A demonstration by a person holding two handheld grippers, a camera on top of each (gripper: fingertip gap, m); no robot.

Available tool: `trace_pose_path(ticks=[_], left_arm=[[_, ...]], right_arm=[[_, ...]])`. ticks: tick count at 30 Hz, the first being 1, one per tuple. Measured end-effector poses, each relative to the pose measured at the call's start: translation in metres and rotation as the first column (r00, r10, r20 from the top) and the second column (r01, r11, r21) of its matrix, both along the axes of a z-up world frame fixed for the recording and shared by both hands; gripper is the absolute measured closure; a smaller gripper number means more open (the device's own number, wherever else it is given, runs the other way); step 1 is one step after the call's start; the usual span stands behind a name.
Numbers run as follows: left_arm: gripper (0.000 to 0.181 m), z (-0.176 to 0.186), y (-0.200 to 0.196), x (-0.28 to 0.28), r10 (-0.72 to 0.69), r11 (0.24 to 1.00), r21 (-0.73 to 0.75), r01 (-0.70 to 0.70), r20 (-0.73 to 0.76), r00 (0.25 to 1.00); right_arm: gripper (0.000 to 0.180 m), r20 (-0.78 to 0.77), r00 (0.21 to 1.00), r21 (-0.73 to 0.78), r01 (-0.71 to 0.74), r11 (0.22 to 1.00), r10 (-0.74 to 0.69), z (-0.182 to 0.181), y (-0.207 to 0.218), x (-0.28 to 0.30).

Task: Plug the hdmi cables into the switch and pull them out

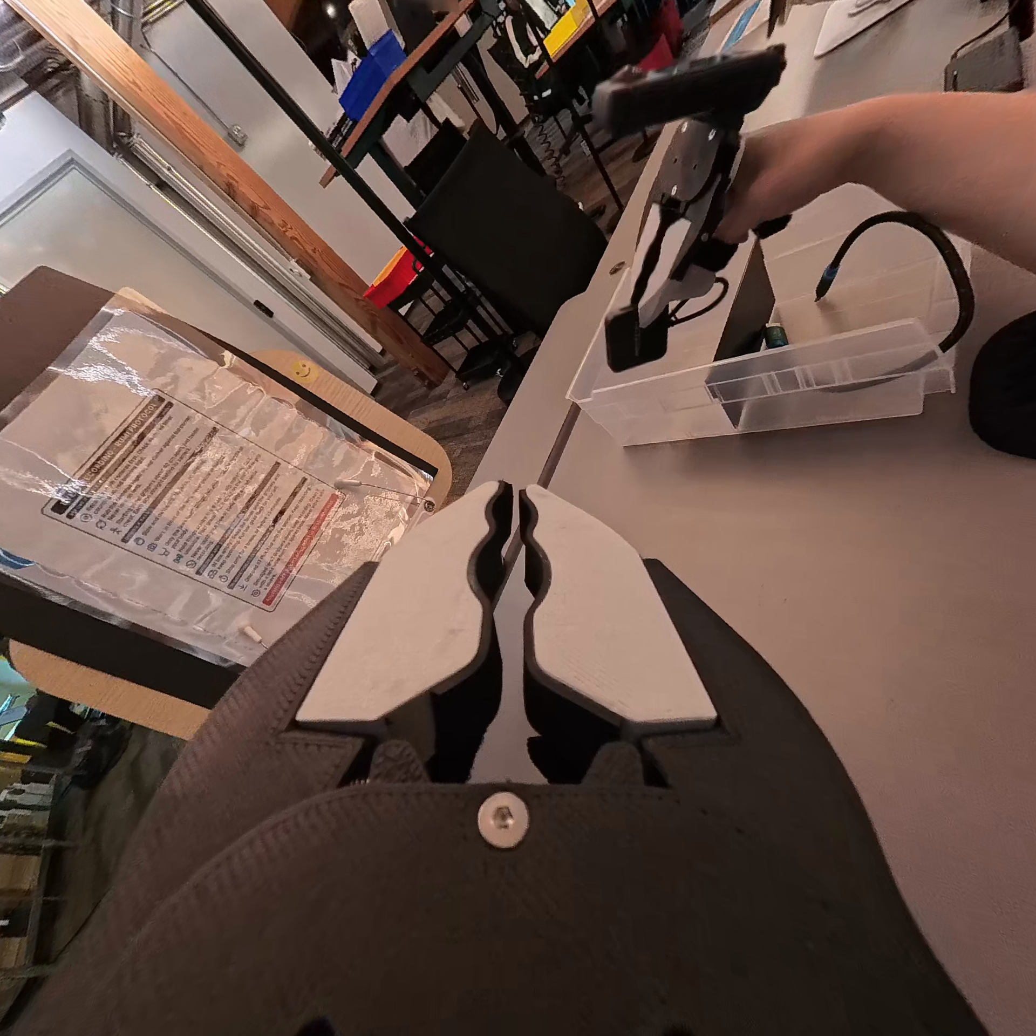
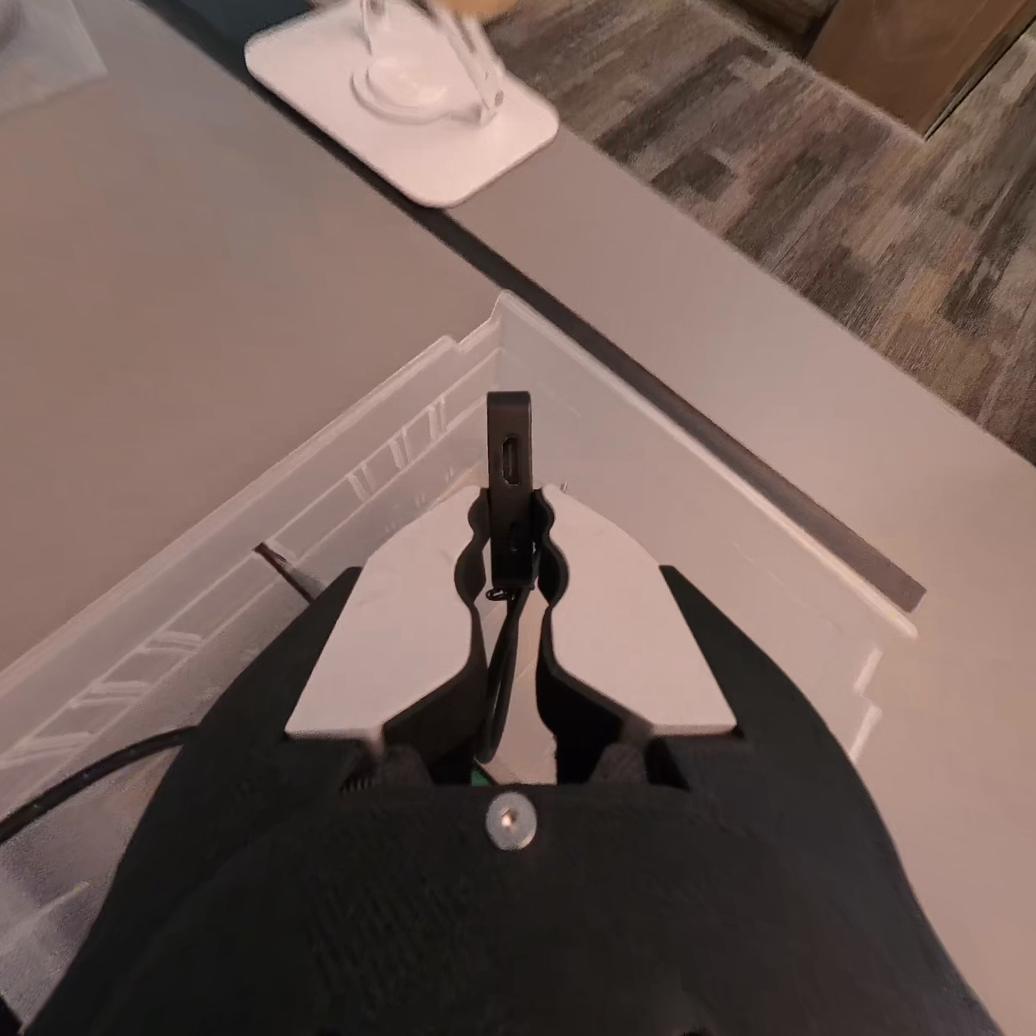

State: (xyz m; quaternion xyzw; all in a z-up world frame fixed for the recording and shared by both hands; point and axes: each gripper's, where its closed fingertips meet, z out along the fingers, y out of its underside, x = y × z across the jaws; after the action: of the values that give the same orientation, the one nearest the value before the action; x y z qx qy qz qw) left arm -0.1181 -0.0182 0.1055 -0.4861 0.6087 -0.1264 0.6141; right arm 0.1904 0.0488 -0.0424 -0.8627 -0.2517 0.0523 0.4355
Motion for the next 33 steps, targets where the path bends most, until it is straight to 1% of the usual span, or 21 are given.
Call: trace_pose_path(ticks=[2,4,7,10,15,20,26,30,33], left_arm=[[0.180,0.000,0.000,0.000,0.000,1.000,0.001,0.000,-0.002,1.000],[0.180,-0.001,0.000,0.000,-0.001,1.000,-0.002,0.001,-0.003,1.000],[0.180,-0.002,0.001,0.000,0.001,1.000,-0.005,-0.001,-0.008,1.000],[0.180,-0.004,0.001,0.000,0.000,1.000,-0.006,0.000,-0.017,1.000],[0.180,-0.005,0.000,0.001,-0.003,1.000,-0.003,0.003,-0.025,1.000],[0.180,-0.006,0.000,0.001,-0.002,1.000,-0.003,0.002,-0.032,0.999],[0.180,-0.008,0.000,0.002,-0.003,1.000,-0.003,0.003,-0.047,0.999],[0.180,-0.011,0.002,0.002,0.006,1.000,-0.005,-0.006,-0.058,0.998],[0.180,-0.010,0.005,-0.001,0.021,1.000,-0.005,-0.021,-0.054,0.998]], right_arm=[[0.165,0.049,0.999,-0.092,-0.015,0.996,0.020,-0.020,-0.001,-0.002],[0.165,0.059,0.997,-0.170,-0.035,0.985,0.045,-0.036,-0.002,-0.006],[0.165,0.087,0.995,-0.230,-0.032,0.973,0.053,-0.052,-0.001,-0.006],[0.164,0.044,0.996,-0.298,-0.062,0.953,0.078,-0.065,-0.005,-0.011],[0.165,0.041,0.998,-0.285,-0.041,0.958,0.055,-0.065,-0.002,-0.008],[0.164,0.028,0.997,-0.301,-0.057,0.952,0.069,-0.066,-0.004,-0.011],[0.161,0.092,0.996,-0.311,0.007,0.950,0.022,-0.071,-0.001,-0.003],[0.148,0.130,0.991,-0.259,0.072,0.963,-0.039,-0.064,0.001,0.012],[0.147,0.144,0.985,-0.172,0.125,0.977,-0.100,-0.041,-0.001,0.026]])
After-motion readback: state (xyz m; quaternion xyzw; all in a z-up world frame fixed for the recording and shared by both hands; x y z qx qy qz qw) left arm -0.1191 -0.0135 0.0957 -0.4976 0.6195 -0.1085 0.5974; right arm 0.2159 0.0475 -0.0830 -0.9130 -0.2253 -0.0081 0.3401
